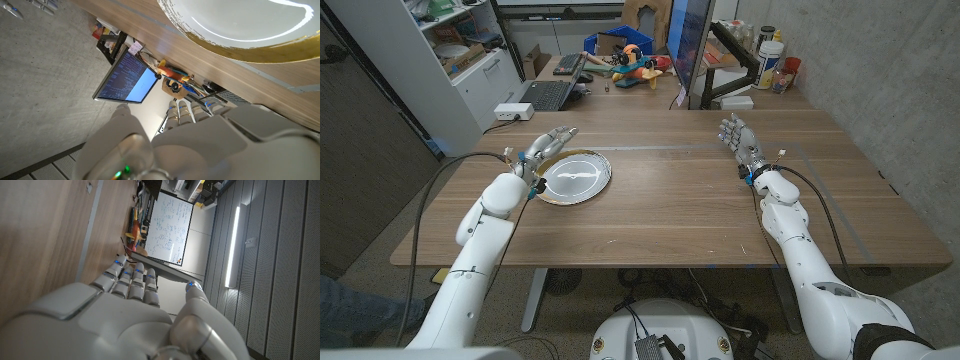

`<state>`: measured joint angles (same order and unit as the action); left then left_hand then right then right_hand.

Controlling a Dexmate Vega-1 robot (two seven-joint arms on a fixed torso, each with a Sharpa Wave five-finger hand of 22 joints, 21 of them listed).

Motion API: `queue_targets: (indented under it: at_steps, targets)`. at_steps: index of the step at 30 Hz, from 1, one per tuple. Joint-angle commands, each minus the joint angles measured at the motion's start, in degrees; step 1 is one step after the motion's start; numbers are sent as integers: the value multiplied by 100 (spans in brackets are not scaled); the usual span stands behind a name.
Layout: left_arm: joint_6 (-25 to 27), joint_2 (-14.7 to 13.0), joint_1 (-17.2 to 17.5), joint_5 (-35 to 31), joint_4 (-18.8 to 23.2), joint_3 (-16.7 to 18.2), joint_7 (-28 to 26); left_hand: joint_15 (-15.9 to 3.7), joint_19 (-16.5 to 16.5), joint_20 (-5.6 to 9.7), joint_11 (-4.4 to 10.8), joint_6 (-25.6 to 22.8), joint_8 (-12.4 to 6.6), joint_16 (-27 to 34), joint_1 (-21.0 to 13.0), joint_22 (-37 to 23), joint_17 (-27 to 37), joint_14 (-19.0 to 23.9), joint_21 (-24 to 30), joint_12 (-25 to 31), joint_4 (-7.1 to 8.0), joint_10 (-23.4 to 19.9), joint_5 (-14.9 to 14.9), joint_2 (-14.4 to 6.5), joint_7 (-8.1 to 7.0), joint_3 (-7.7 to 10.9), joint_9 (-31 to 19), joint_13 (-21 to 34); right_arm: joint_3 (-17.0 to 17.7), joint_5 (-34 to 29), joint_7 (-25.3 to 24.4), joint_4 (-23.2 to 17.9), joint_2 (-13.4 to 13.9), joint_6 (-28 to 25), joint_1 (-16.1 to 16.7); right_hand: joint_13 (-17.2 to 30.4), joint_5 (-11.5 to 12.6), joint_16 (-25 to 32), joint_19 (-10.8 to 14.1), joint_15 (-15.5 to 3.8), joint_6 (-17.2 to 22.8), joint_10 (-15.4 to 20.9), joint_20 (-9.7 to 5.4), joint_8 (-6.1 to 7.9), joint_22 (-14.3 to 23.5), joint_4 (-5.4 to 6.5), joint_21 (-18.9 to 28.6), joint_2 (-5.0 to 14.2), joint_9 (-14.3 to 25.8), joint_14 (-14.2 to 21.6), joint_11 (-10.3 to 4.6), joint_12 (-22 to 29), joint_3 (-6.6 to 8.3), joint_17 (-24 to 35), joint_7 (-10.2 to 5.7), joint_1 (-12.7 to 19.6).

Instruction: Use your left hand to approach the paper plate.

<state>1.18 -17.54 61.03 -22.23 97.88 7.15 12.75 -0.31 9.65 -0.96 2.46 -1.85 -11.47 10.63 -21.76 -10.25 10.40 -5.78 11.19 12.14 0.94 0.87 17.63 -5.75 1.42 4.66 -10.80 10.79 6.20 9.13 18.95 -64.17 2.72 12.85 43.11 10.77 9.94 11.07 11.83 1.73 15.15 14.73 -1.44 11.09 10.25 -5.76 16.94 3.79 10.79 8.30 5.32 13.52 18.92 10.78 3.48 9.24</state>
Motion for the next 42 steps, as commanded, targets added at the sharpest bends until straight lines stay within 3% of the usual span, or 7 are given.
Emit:
queue_targets:
  at_steps: [1, 17, 42]
  targets:
    - [162, -176, 91, -318, 175, -103, -144, -9, 318, -53, 41, -8, -34, 20, -102, -32, 13, -5, 23, -15, -25, -25, -12, -15, -49, 15, -11, 28, -1, -5, 15, 19, 13, -17, -19, 31, 14, 0, 59, -1, 47, 39, 4, 25, 23, -26, -16, 20, 12, 55, 9, -20, 31, 17, -13, -7]
    - [389, -420, 53, -790, 221, -380, -342, -30, 314, -80, 63, -14, -36, 27, -174, -33, 14, 22, 34, -10, -64, -43, -35, -24, -65, 32, -13, 29, 29, 13, 46, 147, 18, 54, -55, 31, 14, 1, 69, 1, 48, 41, 6, 24, 24, -28, -40, 13, 12, 60, 4, -23, 28, 17, -17, -15]
    - [919, -973, 12, -1952, 374, -1101, -676, -42, 259, -127, 88, -77, -54, 37, -286, -35, 15, 71, 64, 2, -124, -90, -75, -32, -112, 56, -16, 31, 73, 27, 59, 202, 36, 77, -65, 31, 15, 0, 79, -4, 55, 44, 9, 25, 25, -32, -72, 11, 12, 64, -1, -27, 29, 17, -19, -21]
